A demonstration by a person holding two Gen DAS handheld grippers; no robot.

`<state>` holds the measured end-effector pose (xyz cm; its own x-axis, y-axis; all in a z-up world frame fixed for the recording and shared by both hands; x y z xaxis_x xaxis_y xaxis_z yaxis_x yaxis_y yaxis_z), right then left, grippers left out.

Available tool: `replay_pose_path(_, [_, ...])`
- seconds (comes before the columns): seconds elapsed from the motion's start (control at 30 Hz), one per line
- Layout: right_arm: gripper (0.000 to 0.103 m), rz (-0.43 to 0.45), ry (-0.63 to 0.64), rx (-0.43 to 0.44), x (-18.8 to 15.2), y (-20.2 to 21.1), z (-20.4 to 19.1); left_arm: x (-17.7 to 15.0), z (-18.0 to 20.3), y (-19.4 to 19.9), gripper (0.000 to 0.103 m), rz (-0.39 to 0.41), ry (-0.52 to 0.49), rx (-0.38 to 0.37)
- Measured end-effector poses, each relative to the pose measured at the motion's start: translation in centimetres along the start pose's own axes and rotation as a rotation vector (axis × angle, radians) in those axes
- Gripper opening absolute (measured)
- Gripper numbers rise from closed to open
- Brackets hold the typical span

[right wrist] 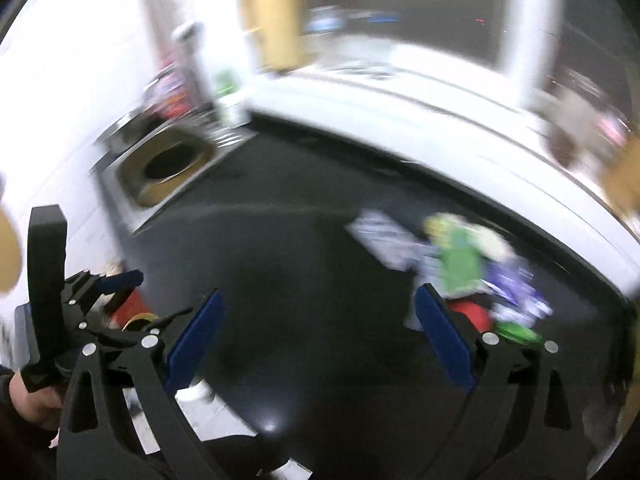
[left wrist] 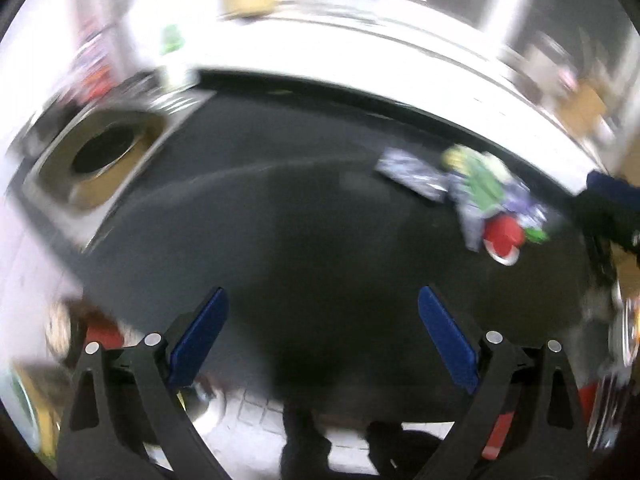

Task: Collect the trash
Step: 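Return both tools to the countertop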

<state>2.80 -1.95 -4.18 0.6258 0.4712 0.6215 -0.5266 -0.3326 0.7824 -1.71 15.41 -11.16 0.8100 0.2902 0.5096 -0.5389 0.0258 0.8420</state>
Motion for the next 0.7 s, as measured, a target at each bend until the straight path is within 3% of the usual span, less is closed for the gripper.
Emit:
replay_pose_path(0.17, [0.092,0.021,-0.162,-0.115,-4.3,3.9,8.5,-0.1,7.5,-0.8,0.093,-0.026,-0.143,-0.047])
replay_pose_path(0.33, [0.092,0.024,-0.260,-0.173,-8.4,6.1,13.4,-1.0,12.5,-1.6,0.093,-0.043,-0.224,-0.064])
replay_pose_path(0.7, [0.092,0.016,-0.298,-0.193,-11.4,7.2,16.3,-1.5,16.8,-2.7,0.093,-0.062,-0.252,-0.056])
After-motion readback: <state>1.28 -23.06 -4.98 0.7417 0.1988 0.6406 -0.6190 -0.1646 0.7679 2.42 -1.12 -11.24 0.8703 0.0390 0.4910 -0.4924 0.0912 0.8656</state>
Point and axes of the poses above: each gripper's, at about its wrist camera, not at the fingertips, and y roughly against the way its jaws point, z to its right, x to its top, the point moved 2 cm from there along -y, roughly the way its jaws point, and after that the axes turned 9 degrees about y, right-handed, at the moved point
